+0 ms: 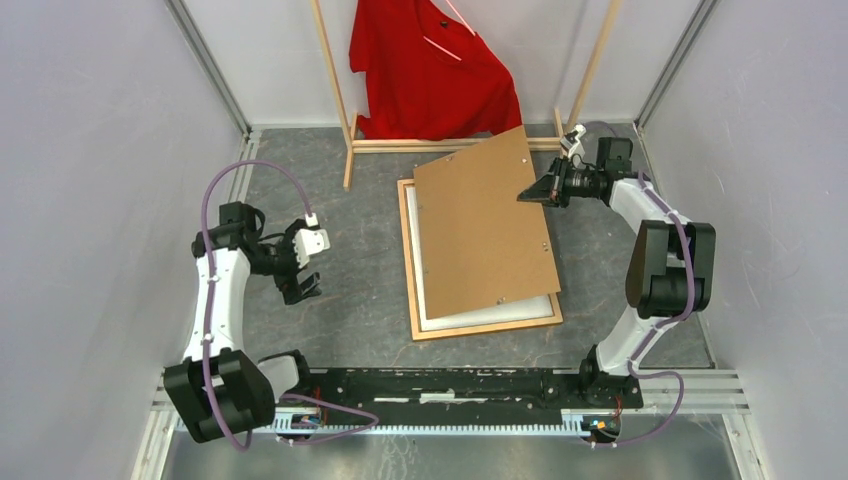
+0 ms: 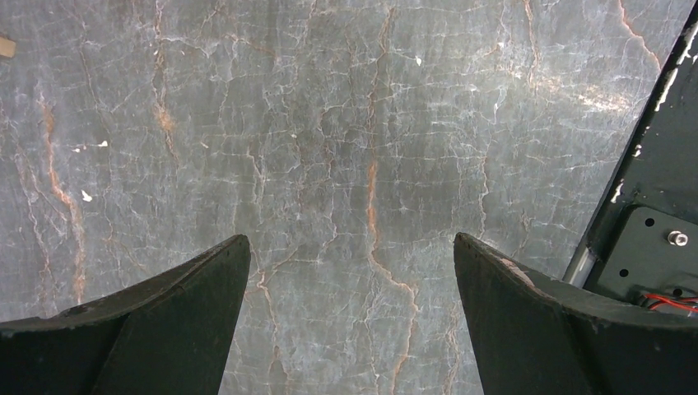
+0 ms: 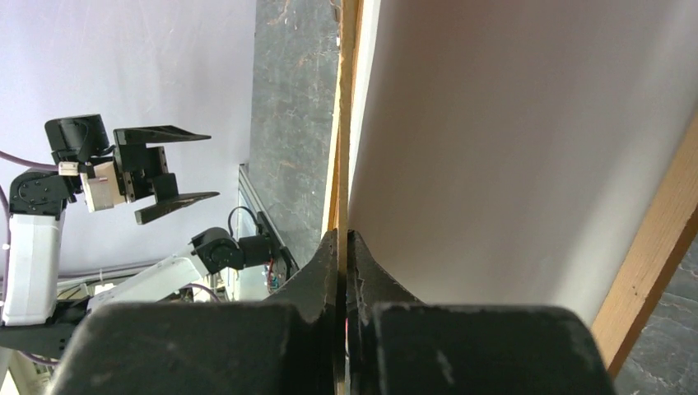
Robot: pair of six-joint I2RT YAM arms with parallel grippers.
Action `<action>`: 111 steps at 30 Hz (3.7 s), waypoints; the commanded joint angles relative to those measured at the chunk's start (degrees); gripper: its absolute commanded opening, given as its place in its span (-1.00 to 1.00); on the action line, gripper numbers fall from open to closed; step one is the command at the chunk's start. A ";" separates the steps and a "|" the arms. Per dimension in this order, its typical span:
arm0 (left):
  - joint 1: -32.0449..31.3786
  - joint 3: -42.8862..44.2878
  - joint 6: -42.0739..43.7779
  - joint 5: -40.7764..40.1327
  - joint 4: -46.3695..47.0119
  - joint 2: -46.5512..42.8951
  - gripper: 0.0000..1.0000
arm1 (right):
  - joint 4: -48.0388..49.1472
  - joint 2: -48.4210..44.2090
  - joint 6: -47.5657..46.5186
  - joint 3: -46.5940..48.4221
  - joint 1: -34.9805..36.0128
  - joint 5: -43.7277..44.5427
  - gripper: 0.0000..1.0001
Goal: Put the photo into the frame
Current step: Place the photo frame item in the photo frame, then adjust the photo frame at the center of the board.
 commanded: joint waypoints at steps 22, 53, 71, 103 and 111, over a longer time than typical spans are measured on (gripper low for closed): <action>-0.87 -4.02 3.40 0.71 5.99 1.80 0.97 | -3.04 1.74 -4.04 -3.43 1.11 -2.17 -1.00; -13.72 -9.11 -26.70 -11.74 39.47 11.83 1.00 | -0.15 8.58 -6.07 1.39 9.60 -1.67 -0.78; -22.12 -8.37 -32.88 -20.35 44.71 17.96 1.00 | -8.02 4.32 -10.11 0.37 17.32 27.61 0.96; -22.66 -2.34 -42.26 -20.28 48.92 29.20 1.00 | 6.86 -18.65 -6.74 -30.71 13.65 31.58 0.96; -24.05 4.61 -45.84 -20.85 51.11 35.57 1.00 | 20.35 -27.69 5.63 -47.79 16.60 24.38 0.96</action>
